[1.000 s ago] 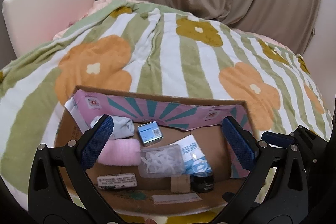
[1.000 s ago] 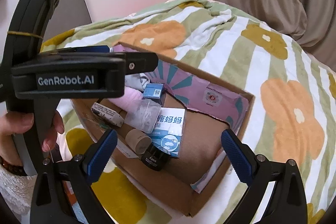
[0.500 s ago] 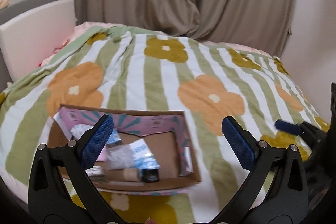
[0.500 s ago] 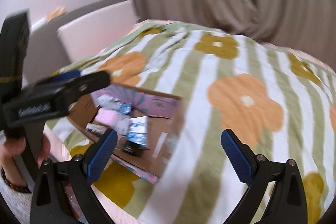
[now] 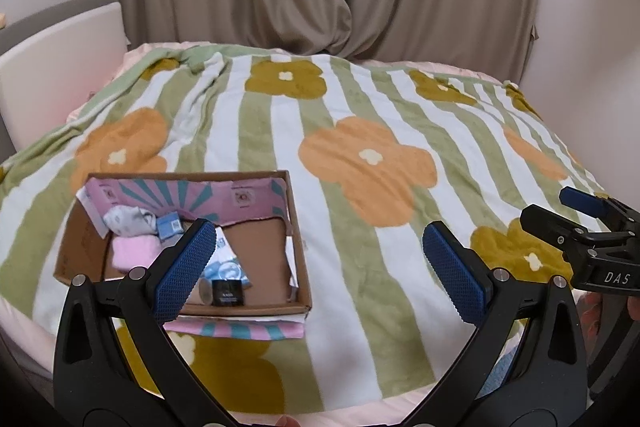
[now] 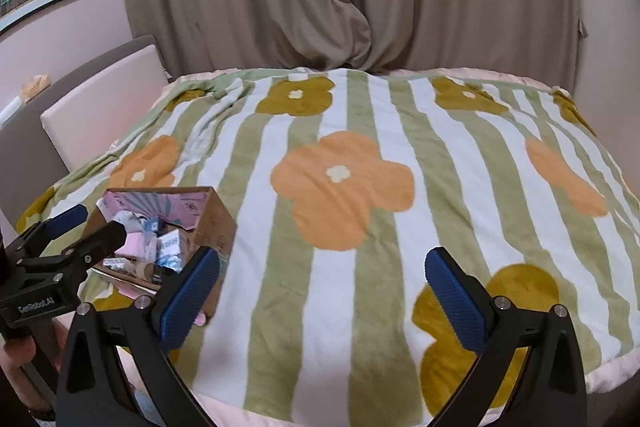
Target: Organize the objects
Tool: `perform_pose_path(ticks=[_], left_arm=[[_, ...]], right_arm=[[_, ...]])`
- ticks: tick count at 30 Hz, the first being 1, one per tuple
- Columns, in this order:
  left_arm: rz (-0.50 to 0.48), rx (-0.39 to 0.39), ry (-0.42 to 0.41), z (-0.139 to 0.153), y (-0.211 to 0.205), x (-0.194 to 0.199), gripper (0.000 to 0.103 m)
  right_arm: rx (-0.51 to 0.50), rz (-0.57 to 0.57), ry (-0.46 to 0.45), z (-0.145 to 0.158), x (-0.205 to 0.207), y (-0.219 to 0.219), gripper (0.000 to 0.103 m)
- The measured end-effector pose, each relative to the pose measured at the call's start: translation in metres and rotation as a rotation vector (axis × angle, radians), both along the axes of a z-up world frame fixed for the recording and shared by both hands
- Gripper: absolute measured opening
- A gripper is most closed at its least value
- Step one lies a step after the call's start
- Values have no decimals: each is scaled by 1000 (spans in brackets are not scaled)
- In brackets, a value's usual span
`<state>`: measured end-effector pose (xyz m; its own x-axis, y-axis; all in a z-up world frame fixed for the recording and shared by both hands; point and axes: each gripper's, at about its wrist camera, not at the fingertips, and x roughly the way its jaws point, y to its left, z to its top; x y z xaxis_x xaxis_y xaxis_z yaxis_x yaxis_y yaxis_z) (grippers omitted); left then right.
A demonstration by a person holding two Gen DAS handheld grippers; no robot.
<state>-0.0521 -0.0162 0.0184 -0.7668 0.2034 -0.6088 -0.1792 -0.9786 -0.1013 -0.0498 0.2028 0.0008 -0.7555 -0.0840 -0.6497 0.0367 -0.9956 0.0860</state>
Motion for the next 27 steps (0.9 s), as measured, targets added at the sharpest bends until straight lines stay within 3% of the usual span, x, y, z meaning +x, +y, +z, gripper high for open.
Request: perform_pose_path(ticks=[27], left_arm=[[4,24,-33,-10,2,2,103]], right_arm=[[62,4,63,4,5,2,102]])
